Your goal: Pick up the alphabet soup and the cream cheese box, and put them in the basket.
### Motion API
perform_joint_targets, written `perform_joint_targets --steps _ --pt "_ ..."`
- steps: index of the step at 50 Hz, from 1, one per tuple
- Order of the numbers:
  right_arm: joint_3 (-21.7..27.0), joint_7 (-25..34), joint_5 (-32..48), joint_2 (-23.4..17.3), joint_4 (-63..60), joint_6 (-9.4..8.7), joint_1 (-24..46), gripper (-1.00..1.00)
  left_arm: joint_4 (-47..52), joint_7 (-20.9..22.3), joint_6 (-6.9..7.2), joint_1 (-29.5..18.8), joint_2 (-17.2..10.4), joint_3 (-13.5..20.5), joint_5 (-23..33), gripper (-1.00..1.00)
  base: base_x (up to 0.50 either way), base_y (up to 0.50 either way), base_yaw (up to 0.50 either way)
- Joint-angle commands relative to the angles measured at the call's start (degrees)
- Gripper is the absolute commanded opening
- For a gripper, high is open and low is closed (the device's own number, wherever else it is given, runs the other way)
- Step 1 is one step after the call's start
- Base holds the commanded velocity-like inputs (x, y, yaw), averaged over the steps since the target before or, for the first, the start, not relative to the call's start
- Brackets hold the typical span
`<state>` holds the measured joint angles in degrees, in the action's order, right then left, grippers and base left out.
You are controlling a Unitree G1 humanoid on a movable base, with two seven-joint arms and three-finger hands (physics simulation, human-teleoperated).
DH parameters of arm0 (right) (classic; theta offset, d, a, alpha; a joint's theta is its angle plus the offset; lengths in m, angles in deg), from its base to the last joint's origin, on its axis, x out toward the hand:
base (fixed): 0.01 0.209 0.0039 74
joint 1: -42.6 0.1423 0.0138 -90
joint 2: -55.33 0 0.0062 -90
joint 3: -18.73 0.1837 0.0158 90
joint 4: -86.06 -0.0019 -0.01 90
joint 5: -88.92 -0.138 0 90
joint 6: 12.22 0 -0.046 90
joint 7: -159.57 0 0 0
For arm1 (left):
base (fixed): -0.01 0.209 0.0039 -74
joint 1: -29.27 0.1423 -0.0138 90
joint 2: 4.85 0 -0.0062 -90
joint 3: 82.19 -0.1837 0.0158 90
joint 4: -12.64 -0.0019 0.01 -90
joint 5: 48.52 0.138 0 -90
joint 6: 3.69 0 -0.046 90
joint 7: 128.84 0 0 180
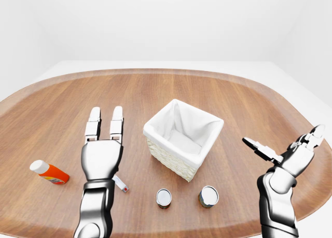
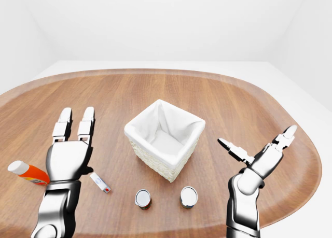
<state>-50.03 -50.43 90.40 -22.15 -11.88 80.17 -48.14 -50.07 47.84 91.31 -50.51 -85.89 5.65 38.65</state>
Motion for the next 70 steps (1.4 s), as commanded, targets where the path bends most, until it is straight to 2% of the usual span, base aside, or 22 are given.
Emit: perform_joint_targets --steps 1,6,12,17,24,33,45,57,64,66,70 --pt "0.0 0.0 0.3 0.2 -0.2 0.04 -0.2 1.00 8.1 5.0 0.00 6.2 5.2 2.3 5.3 1.00 0.00 0.00 0.00" --pt "0.0 0.0 0.4 0.3 -1.0 -0.42 -0.5 1.00 9.0 6.2 0.00 8.1 6.3 2.9 5.9 1.00 0.00 0.00 0.00" --pt "0.0 0.0 0.6 0.3 -0.3 0.21 -0.4 1.00 9.5 5.7 0.00 9.6 6.8 3.8 5.3 1.00 0.00 0.00 0.00" --pt "0.0 0.0 0.6 0.4 -1.3 -0.54 -0.6 1.00 9.8 5.4 0.00 11.1 7.0 4.0 5.7 1.00 0.00 0.00 0.00" --pt "-0.1 0.0 0.7 0.4 -0.2 0.49 -0.5 1.00 9.3 6.9 0.00 12.5 7.3 4.4 5.9 1.00 0.00 0.00 0.00" --pt "-0.2 0.0 0.9 0.4 -0.7 0.30 -0.6 1.00 8.4 5.6 0.00 15.8 7.3 4.7 5.5 1.00 0.00 0.00 0.00" --pt "-0.2 0.0 1.3 0.5 -0.9 0.35 -0.7 1.00 5.1 2.0 0.00 19.1 7.8 7.3 3.6 1.00 0.00 0.00 0.00" --pt "-0.2 0.0 1.4 0.7 -1.2 0.19 -0.8 1.00 -2.5 -1.5 0.00 19.1 6.8 5.5 4.4 1.00 0.00 0.00 0.00" --pt "-0.2 0.0 1.4 0.6 -1.2 0.07 -0.8 1.00 -4.5 -2.0 0.00 18.3 5.8 4.3 4.4 1.00 0.00 0.00 0.00" --pt "-0.2 0.0 1.4 0.6 -0.7 0.43 -0.7 1.00 -5.3 -2.6 0.00 18.1 5.6 3.7 4.8 1.00 0.00 0.00 0.00" --pt "-0.1 0.0 1.3 0.6 -1.3 -0.04 -0.8 1.00 -8.7 -4.5 0.00 17.1 4.8 1.4 6.0 1.00 0.00 0.00 0.00"
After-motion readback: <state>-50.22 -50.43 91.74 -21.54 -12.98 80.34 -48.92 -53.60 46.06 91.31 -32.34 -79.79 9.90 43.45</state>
